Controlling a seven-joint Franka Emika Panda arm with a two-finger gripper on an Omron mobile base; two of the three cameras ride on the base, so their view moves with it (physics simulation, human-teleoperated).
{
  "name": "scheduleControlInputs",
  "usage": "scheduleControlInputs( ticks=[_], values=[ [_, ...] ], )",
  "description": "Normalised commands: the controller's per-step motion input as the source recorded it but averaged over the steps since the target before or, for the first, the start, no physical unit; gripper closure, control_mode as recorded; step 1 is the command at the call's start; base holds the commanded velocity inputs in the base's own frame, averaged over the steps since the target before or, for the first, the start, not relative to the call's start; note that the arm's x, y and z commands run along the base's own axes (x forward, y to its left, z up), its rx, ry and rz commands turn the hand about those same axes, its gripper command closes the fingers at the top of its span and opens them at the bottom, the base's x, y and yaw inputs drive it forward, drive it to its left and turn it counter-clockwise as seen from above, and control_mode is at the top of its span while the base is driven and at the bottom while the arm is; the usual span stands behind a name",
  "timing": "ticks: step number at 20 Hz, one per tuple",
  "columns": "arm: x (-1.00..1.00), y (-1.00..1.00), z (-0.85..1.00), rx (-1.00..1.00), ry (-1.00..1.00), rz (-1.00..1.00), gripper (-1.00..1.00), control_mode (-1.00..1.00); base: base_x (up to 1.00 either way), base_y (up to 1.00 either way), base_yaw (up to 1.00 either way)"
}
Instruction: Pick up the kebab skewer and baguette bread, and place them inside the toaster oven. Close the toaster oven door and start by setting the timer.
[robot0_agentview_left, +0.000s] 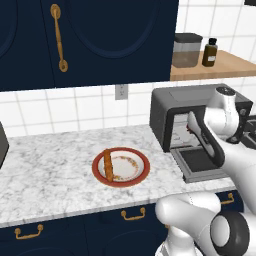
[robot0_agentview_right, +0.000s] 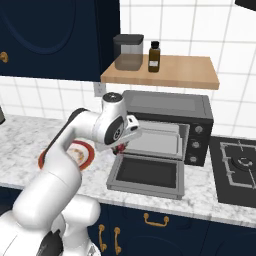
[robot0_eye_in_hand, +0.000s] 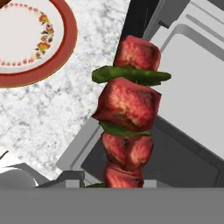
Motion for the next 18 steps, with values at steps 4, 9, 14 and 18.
scheduleControlInputs(
  ticks=[4,9,14,18],
  values=[
    [0.10,-0.25,-0.23,0.00,-0.06,-0.11,1.00,-1.00,0.00,0.00,0.00],
    [0.11,-0.16,-0.21,0.03,-0.14,-0.20,1.00,-1.00,0.00,0.00,0.00],
    [0.27,-0.02,0.00,0.00,-0.12,-0.14,1.00,-1.00,0.00,0.00,0.00],
    [0.28,-0.01,-0.06,0.00,-0.09,-0.12,1.00,-1.00,0.00,0.00,0.00]
  ],
)
